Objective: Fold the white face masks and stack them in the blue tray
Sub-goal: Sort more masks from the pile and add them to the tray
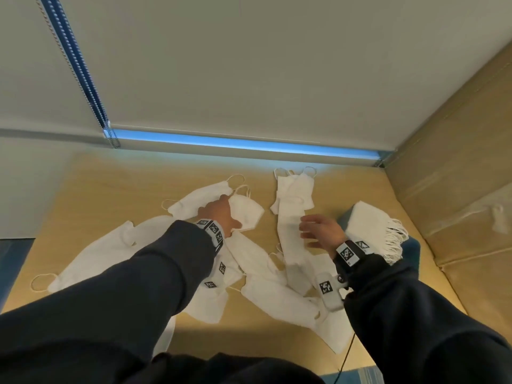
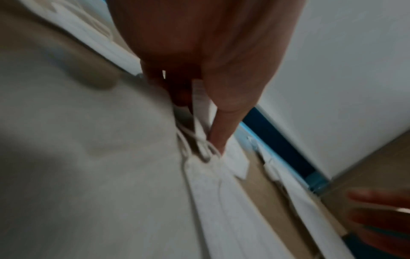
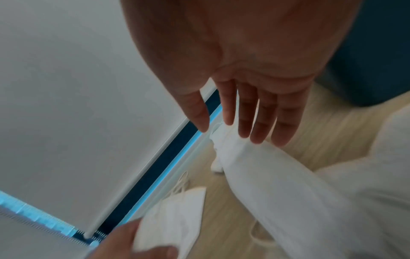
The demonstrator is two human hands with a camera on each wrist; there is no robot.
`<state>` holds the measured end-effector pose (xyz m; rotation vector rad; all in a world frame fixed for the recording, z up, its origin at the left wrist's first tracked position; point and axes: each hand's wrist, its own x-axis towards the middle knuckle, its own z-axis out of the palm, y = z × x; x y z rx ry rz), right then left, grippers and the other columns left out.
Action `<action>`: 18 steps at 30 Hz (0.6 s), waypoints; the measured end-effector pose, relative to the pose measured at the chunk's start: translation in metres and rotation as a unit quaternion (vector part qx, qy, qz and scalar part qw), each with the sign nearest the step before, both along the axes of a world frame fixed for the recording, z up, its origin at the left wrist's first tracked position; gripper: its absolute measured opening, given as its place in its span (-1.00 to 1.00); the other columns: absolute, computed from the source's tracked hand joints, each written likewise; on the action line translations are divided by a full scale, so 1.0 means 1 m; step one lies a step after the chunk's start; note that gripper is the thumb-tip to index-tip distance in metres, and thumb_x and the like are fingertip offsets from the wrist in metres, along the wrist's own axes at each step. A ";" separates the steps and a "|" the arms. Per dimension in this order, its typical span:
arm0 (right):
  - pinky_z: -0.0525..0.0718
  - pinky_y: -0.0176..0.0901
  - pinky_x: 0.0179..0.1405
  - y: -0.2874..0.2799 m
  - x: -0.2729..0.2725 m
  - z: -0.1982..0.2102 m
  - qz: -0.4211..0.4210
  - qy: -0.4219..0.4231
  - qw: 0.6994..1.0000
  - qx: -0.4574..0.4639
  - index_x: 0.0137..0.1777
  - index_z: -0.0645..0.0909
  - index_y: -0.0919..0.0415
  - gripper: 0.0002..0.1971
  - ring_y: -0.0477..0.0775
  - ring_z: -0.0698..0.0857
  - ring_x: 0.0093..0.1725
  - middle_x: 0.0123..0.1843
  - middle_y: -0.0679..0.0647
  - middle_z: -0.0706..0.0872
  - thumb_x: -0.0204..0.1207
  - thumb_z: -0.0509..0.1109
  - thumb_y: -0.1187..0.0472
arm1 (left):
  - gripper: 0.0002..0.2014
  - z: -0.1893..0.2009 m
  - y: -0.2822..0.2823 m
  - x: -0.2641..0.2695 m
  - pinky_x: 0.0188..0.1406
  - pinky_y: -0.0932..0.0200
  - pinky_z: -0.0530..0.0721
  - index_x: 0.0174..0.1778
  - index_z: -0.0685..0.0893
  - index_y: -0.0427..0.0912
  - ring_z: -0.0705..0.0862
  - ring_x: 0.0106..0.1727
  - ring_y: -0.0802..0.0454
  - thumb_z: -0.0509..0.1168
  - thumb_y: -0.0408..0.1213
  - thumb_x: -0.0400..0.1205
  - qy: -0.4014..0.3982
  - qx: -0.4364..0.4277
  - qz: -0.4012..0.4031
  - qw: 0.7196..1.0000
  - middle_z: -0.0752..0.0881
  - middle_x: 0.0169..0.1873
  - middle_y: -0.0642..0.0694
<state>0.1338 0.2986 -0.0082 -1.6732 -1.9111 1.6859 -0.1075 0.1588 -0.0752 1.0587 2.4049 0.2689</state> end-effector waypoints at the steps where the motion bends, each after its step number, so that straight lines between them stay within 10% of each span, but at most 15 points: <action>1: 0.68 -0.01 -0.10 0.011 -0.007 -0.004 -0.023 -0.007 1.000 0.007 0.39 0.64 0.23 -0.65 0.12 0.72 0.02 0.09 0.17 0.76 0.62 0.47 0.28 | -0.30 0.005 -0.004 -0.001 0.11 -0.02 0.63 0.53 0.48 -0.10 0.70 0.22 -0.16 0.54 0.03 0.51 -0.020 0.020 0.010 1.000 0.69 0.34 -0.15; 7: 0.65 0.14 0.24 0.071 -0.061 -0.022 -0.037 -0.091 0.992 0.075 0.57 0.46 0.30 -0.45 0.31 0.64 0.25 0.37 0.26 0.63 0.63 0.47 0.17 | -0.78 0.038 -0.075 -0.004 -0.44 0.09 0.67 0.12 0.78 -0.12 0.77 -0.23 -0.10 0.48 -0.10 0.64 -0.274 0.260 0.212 0.901 0.82 -0.10 -0.06; 12: 0.68 0.29 0.34 0.109 -0.091 -0.043 -0.062 -0.170 0.980 0.086 0.53 0.50 0.35 -0.24 0.40 0.71 0.26 0.38 0.31 0.68 0.48 0.51 -0.16 | -0.87 0.046 -0.148 -0.007 0.04 -0.12 0.85 0.11 0.82 -0.03 0.86 0.07 -0.10 0.45 -0.27 0.68 -0.367 0.356 0.352 0.784 0.90 -0.02 0.00; 18: 0.67 0.11 0.16 0.103 -0.108 -0.051 0.015 -0.183 0.976 0.118 0.40 0.60 0.33 -0.45 0.36 0.72 0.24 0.33 0.31 0.72 0.51 0.58 0.05 | -0.70 0.047 -0.196 -0.022 0.37 -0.26 0.67 0.28 0.80 -0.06 0.79 0.25 -0.05 0.50 -0.17 0.61 -0.321 0.389 0.440 0.743 0.86 0.15 0.05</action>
